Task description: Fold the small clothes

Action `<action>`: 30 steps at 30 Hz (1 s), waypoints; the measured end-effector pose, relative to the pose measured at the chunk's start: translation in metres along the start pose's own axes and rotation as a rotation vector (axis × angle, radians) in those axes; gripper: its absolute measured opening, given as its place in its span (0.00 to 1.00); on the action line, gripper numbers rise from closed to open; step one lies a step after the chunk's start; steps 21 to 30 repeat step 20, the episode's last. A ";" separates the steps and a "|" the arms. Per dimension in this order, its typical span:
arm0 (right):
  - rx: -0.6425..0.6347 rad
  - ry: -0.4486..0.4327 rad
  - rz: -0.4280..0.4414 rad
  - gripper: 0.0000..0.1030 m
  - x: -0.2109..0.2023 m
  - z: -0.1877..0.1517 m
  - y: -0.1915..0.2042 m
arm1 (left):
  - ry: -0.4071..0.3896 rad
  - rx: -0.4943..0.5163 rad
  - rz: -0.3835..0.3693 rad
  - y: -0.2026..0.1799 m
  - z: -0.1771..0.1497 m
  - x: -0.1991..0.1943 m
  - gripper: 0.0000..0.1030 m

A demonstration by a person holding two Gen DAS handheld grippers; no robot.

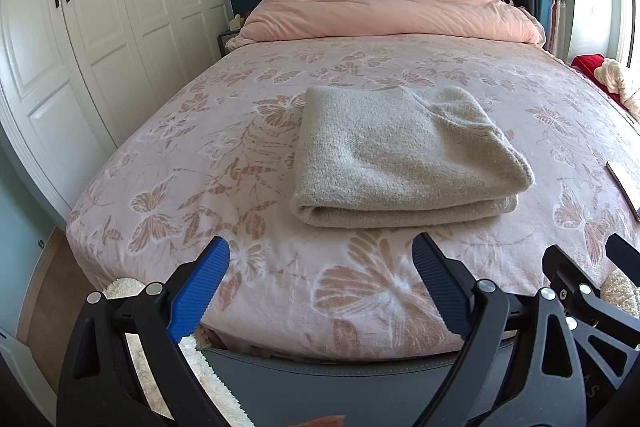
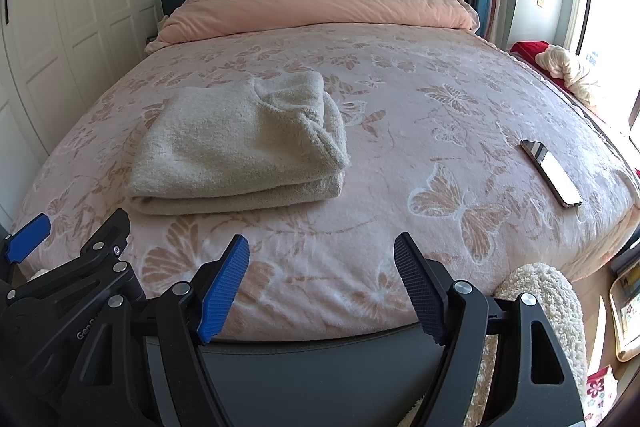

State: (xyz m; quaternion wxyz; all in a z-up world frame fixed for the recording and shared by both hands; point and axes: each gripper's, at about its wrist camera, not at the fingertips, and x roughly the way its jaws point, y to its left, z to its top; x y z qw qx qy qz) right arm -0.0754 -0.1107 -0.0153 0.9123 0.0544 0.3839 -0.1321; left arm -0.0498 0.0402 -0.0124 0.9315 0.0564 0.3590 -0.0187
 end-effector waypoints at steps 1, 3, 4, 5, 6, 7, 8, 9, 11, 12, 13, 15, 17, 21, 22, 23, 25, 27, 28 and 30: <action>0.001 0.001 0.000 0.71 0.000 -0.001 0.000 | 0.001 0.000 -0.001 0.000 0.000 0.000 0.87; 0.000 0.002 0.000 0.71 0.000 0.000 0.000 | 0.001 0.002 0.000 0.000 -0.001 0.000 0.87; -0.001 0.001 -0.001 0.71 0.000 0.000 0.000 | 0.001 0.002 -0.001 0.000 -0.002 0.000 0.87; -0.001 0.001 -0.001 0.71 0.000 -0.001 -0.001 | -0.002 0.003 0.001 0.001 -0.002 0.000 0.87; -0.001 0.001 0.000 0.71 0.000 -0.001 -0.001 | -0.007 0.006 0.003 0.000 -0.003 -0.001 0.86; -0.001 0.001 0.001 0.71 0.001 0.000 -0.001 | -0.013 0.009 0.006 0.000 -0.003 -0.002 0.86; 0.000 0.001 0.000 0.71 0.000 -0.001 -0.001 | -0.016 0.010 0.007 -0.001 -0.003 -0.002 0.85; 0.000 0.001 0.000 0.71 0.000 -0.001 -0.001 | -0.018 0.010 0.007 -0.002 -0.002 -0.002 0.84; 0.000 0.002 0.001 0.71 0.001 -0.001 -0.002 | -0.018 0.011 0.005 -0.002 -0.002 -0.003 0.83; -0.002 0.001 0.002 0.71 0.001 0.000 -0.002 | -0.017 0.011 0.002 -0.002 -0.002 -0.002 0.83; -0.002 0.001 0.001 0.70 0.000 -0.001 -0.001 | -0.015 0.012 0.000 -0.002 -0.001 -0.002 0.82; 0.000 0.001 0.001 0.70 0.000 -0.001 -0.002 | -0.011 0.009 -0.001 -0.002 -0.001 -0.002 0.82; -0.002 0.002 0.002 0.70 0.001 -0.001 -0.002 | -0.011 0.009 -0.002 -0.002 0.000 -0.002 0.82; -0.002 0.002 0.002 0.70 0.001 -0.001 -0.002 | -0.008 0.009 -0.002 -0.002 0.000 -0.002 0.82; -0.002 0.002 0.002 0.70 0.001 -0.001 -0.002 | -0.008 0.009 -0.002 -0.002 0.000 -0.002 0.82; -0.002 0.002 0.002 0.70 0.001 -0.001 -0.002 | -0.008 0.009 -0.002 -0.002 0.000 -0.002 0.82; -0.002 0.002 0.002 0.70 0.001 -0.001 -0.002 | -0.008 0.009 -0.002 -0.002 0.000 -0.002 0.82; -0.002 0.002 0.002 0.70 0.001 -0.001 -0.002 | -0.008 0.009 -0.002 -0.002 0.000 -0.002 0.82; -0.002 0.002 0.002 0.70 0.001 -0.001 -0.002 | -0.008 0.009 -0.002 -0.002 0.000 -0.002 0.82; -0.002 0.002 0.002 0.70 0.001 -0.001 -0.002 | -0.008 0.009 -0.002 -0.002 0.000 -0.002 0.82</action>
